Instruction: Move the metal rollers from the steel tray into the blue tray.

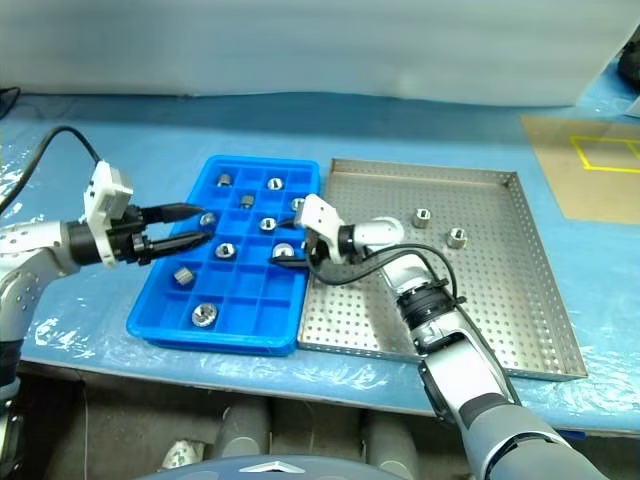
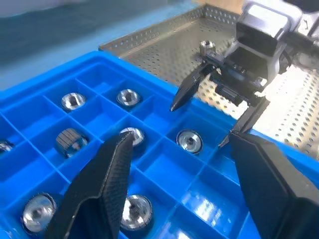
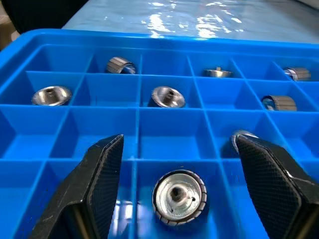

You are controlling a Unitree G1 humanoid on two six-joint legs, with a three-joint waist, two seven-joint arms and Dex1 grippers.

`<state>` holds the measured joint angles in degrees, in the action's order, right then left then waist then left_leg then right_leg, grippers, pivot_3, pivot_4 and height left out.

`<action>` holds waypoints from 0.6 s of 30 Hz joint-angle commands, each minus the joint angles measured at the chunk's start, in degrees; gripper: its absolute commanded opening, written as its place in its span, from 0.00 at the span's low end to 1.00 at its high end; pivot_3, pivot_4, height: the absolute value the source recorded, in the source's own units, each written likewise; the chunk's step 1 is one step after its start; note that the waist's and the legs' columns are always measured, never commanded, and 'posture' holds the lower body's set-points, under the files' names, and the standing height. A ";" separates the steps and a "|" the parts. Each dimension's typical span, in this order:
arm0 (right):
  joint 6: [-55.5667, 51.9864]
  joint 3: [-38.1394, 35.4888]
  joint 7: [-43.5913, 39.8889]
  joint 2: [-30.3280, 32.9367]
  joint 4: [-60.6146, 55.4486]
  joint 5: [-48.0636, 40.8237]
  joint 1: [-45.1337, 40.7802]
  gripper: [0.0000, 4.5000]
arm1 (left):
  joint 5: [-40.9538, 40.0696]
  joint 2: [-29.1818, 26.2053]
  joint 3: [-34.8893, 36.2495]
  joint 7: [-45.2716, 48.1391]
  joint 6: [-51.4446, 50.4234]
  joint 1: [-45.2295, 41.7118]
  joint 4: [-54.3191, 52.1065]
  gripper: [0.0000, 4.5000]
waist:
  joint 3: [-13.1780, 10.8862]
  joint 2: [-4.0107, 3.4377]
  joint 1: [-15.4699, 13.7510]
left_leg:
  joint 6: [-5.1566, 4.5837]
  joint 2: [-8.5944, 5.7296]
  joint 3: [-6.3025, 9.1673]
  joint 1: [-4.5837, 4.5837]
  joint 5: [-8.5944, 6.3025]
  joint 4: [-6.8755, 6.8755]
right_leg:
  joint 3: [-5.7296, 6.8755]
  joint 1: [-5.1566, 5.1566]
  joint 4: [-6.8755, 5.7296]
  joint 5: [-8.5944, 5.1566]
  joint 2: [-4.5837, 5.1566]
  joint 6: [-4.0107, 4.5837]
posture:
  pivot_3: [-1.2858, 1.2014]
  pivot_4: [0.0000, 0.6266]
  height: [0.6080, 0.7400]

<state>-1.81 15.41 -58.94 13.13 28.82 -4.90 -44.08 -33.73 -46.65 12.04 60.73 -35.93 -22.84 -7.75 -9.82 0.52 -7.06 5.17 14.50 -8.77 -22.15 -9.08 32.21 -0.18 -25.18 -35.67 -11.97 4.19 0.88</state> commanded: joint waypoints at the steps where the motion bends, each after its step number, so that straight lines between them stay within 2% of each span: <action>1: 1.05 -5.74 3.56 2.87 1.14 -1.09 -3.13 0.83 | 1.23 1.47 -1.52 -0.42 3.18 -6.32 3.62 0.72 | 0.00 0.00 -0.04 | 0.00 -0.03 0.00 0.00 0.00 0.02 | 0.00 0.01 -0.02 0.00 0.01 0.00 | 0.55 0.24 1.00; 5: 1.78 -8.79 5.84 6.15 3.50 -0.73 -4.04 0.83 | 3.45 4.63 -5.51 1.45 6.07 -14.55 11.09 0.72 | 0.01 0.01 0.20 | 0.02 -0.05 0.01 0.05 0.02 0.11 | -0.01 0.09 -0.03 0.00 0.01 0.00 | 0.53 0.24 1.00; 10: 2.19 -11.46 8.37 10.15 4.57 -0.26 -3.25 0.83 | 8.74 11.12 -12.70 6.83 13.65 -25.39 23.74 0.72 | 0.01 0.01 0.95 | 0.01 -0.09 0.01 0.01 0.02 0.10 | -0.02 0.09 -0.02 0.01 0.00 -0.01 | 0.50 0.24 1.00; 18: 2.65 -17.35 15.32 17.69 5.50 -0.05 2.95 0.83 | 14.63 22.64 -18.18 12.46 24.97 -36.17 40.45 0.72 | 0.00 0.03 2.03 | -0.20 -0.28 0.01 0.00 -0.08 0.14 | -0.12 0.12 -0.02 0.05 0.01 -0.06 | 0.45 0.24 1.00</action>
<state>-0.04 0.79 -45.48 29.21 35.21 -4.54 -41.87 -19.96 -24.62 -5.75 71.95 -13.84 -56.94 30.90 -9.81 0.55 -5.03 4.92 14.19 -8.76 -22.16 -9.20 32.36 -0.33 -25.05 -35.67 -11.92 4.21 0.81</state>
